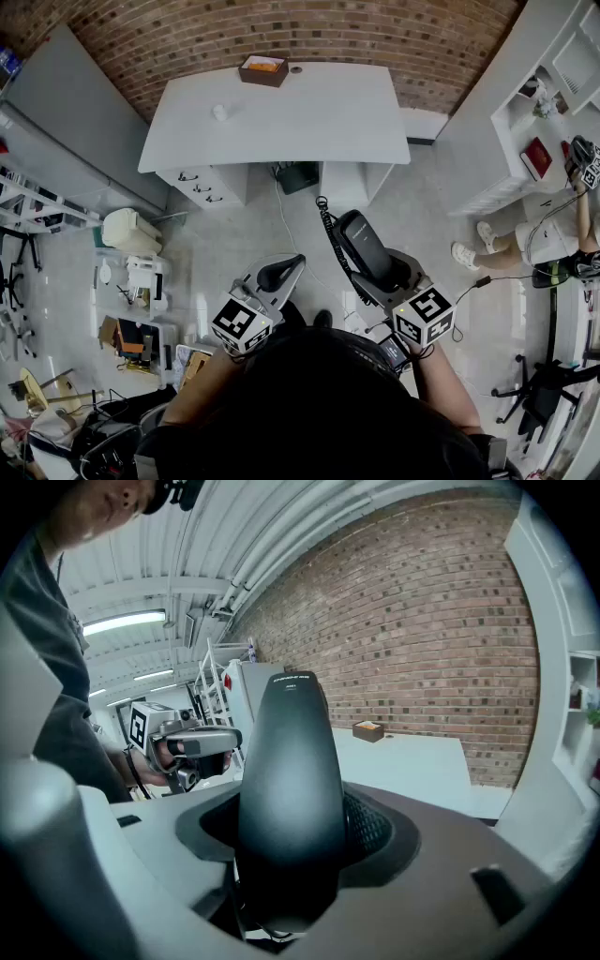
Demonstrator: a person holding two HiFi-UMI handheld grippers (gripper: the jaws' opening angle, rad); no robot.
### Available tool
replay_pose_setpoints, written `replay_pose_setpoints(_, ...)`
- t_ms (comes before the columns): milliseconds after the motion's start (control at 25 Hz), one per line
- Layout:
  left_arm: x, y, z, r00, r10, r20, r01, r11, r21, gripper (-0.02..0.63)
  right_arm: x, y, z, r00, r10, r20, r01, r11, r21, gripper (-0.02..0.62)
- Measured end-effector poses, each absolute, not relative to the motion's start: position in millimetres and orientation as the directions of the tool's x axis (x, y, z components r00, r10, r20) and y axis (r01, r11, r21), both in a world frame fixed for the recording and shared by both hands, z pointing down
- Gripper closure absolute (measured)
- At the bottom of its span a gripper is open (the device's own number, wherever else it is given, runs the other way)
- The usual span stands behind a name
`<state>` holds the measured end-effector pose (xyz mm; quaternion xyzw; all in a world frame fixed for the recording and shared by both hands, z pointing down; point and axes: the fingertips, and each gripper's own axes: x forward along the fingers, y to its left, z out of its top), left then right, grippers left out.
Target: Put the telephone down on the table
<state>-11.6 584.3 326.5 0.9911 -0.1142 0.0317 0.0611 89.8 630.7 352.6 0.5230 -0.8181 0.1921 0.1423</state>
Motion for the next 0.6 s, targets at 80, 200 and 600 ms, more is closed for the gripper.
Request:
replay_pose_setpoints(80, -11, 585, 328, 0.972, -0.221, 0.08, -0.23, -0.966, 0.118, 0.6, 88, 631, 351, -0.416, -0.799, 0.434, -0.909, 0.383, -0.165, 0.325)
replay_pose_setpoints(200, -11, 585, 329, 0.972, -0.222, 0.08, -0.23, -0.965, 0.123, 0.6, 87, 631, 350, -0.421, -0.796, 0.434, -0.906, 0.388, -0.166, 0.325)
replay_pose_setpoints(600, -13, 570, 332, 0.973, -0.219, 0.075, -0.227, -0.964, 0.137, 0.6, 84, 616, 354, -0.431, -0.794, 0.429, -0.902, 0.386, -0.192, 0.325)
